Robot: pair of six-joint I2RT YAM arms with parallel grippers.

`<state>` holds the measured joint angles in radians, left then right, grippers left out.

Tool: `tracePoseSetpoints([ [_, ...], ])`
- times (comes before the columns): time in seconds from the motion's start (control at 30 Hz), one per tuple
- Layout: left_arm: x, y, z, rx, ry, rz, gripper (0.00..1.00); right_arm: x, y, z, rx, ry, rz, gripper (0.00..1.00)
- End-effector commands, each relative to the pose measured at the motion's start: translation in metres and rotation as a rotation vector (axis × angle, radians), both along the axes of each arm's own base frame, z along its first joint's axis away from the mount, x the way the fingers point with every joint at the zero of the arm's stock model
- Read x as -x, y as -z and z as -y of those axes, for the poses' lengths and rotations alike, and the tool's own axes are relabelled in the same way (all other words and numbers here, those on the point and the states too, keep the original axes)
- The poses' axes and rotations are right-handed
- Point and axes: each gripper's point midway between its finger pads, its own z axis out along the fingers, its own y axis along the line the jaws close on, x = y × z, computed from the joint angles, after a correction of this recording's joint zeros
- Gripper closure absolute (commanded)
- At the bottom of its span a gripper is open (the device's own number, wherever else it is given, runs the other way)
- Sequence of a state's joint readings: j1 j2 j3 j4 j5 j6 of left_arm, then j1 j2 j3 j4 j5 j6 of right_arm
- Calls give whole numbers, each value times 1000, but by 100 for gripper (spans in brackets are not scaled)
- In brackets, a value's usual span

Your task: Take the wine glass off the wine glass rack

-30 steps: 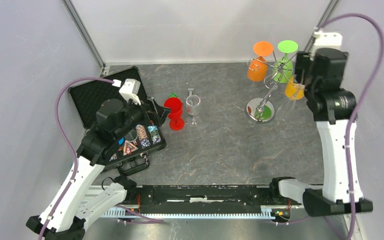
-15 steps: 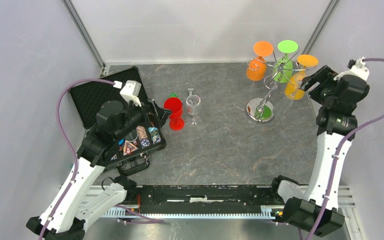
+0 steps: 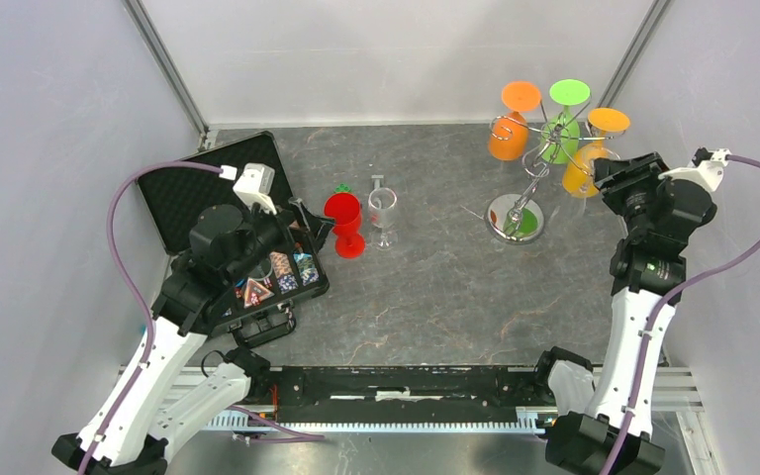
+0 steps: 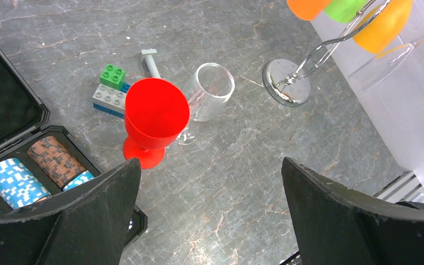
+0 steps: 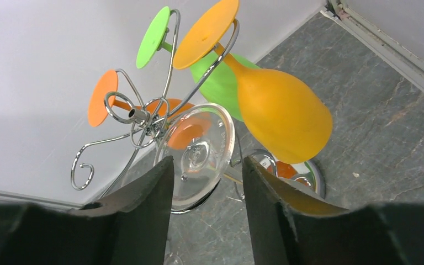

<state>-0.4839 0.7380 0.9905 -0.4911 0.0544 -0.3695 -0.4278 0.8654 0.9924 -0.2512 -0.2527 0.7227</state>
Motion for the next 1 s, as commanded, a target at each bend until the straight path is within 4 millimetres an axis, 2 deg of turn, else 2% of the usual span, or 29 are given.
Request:
tracePoseSetpoints([
  [0.0, -4, -11, 0, 44, -22, 35, 0, 1, -14, 6, -3, 40, 67, 49],
  [0.13, -4, -12, -2, 34, -30, 43, 0, 2, -22, 11, 15, 66, 124, 61],
  [0.3, -4, -13, -4, 36, -39, 48, 0, 4, -34, 14, -7, 94, 201, 66],
  [0.53, -4, -13, -5, 33, -44, 48, 0, 0, -46, 4, -134, 51, 266, 78],
  [0.6, -4, -13, -6, 32, -47, 49, 0, -2, -46, -1, -175, 25, 257, 76],
  [0.73, -3, -14, -7, 30, -50, 54, 0, -9, -40, -13, -269, -52, 223, 66],
  [0.83, -3, -14, -7, 31, -51, 54, 0, -13, -32, -19, -319, -97, 194, 65],
  [0.97, -4, -14, -7, 31, -51, 55, 0, -13, -23, -18, -332, -82, 158, 65],
])
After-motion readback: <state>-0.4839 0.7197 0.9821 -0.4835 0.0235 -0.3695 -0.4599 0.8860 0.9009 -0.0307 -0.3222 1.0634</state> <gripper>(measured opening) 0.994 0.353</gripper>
